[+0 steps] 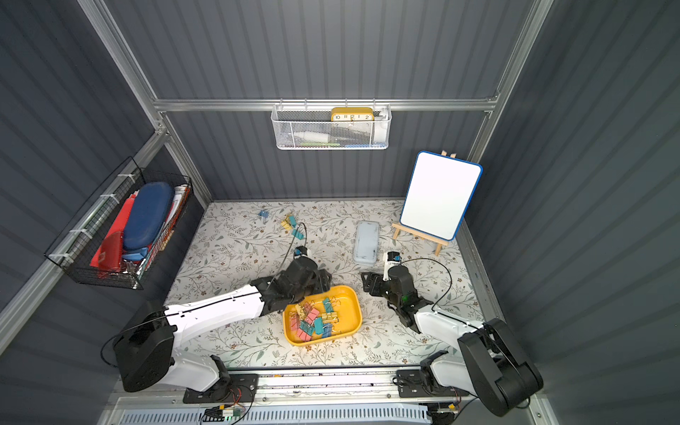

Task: Put the binder clips in the storage box
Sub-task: Place the binder clip in the storage box, then pick up the binder clip at the center of the board.

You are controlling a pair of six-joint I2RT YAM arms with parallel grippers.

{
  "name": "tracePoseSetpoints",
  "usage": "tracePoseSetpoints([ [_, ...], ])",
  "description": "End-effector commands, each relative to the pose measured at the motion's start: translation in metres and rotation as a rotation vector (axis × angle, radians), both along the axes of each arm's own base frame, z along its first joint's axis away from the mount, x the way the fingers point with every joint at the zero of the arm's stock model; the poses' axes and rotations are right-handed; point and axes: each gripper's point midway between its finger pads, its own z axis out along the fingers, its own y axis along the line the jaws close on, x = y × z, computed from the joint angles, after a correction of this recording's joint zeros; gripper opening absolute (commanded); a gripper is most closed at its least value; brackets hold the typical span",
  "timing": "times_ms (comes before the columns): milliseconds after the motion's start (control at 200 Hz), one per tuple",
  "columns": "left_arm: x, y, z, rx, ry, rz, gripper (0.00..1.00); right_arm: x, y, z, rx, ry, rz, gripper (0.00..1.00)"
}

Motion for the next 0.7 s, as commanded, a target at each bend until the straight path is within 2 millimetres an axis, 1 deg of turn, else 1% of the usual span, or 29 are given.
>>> tracePoseSetpoints([
  [0, 0.047, 0.031, 0.047, 0.027, -0.116, 0.04, 0.83, 0.007, 0.001, 0.016, 0.015, -0.041, -0.002, 0.76],
  [45, 0.068, 0.046, 0.055, 0.049, -0.136, 0.078, 0.84, 0.006, 0.0, 0.016, 0.016, -0.04, -0.004, 0.76],
  [150, 0.112, 0.076, 0.06, 0.069, -0.148, 0.141, 0.84, 0.006, 0.0, 0.017, 0.02, -0.043, -0.004, 0.76],
  [230, 0.136, 0.088, 0.059, 0.056, -0.164, 0.148, 0.85, 0.005, 0.001, 0.017, 0.022, -0.041, -0.002, 0.76],
  [275, 0.148, 0.096, 0.054, 0.049, -0.158, 0.146, 0.85, 0.005, 0.001, 0.017, 0.025, -0.041, -0.001, 0.76],
  [410, 0.179, 0.108, 0.04, -0.005, -0.166, 0.112, 0.83, 0.004, 0.001, 0.017, 0.026, -0.041, 0.0, 0.76],
  [485, 0.195, 0.115, 0.027, -0.016, -0.151, 0.097, 0.83, 0.004, 0.002, 0.018, 0.03, -0.041, 0.002, 0.76],
  [605, 0.216, 0.118, 0.006, 0.034, -0.13, 0.09, 0.84, 0.004, 0.002, 0.017, 0.03, -0.037, 0.002, 0.76],
  [640, 0.222, 0.12, -0.002, 0.063, -0.118, 0.101, 0.85, 0.004, 0.002, 0.017, 0.03, -0.039, 0.002, 0.76],
  [660, 0.224, 0.123, -0.012, 0.087, -0.104, 0.111, 0.85, 0.004, 0.001, 0.017, 0.028, -0.038, 0.002, 0.76],
  [665, 0.228, 0.123, -0.006, 0.088, -0.119, 0.115, 0.85, 0.004, 0.002, 0.017, 0.029, -0.039, 0.003, 0.76],
  [670, 0.231, 0.124, -0.004, 0.094, -0.123, 0.121, 0.85, 0.004, 0.002, 0.017, 0.03, -0.038, 0.002, 0.76],
  [695, 0.237, 0.128, -0.008, 0.123, -0.124, 0.139, 0.86, 0.004, 0.002, 0.017, 0.03, -0.038, 0.003, 0.76],
])
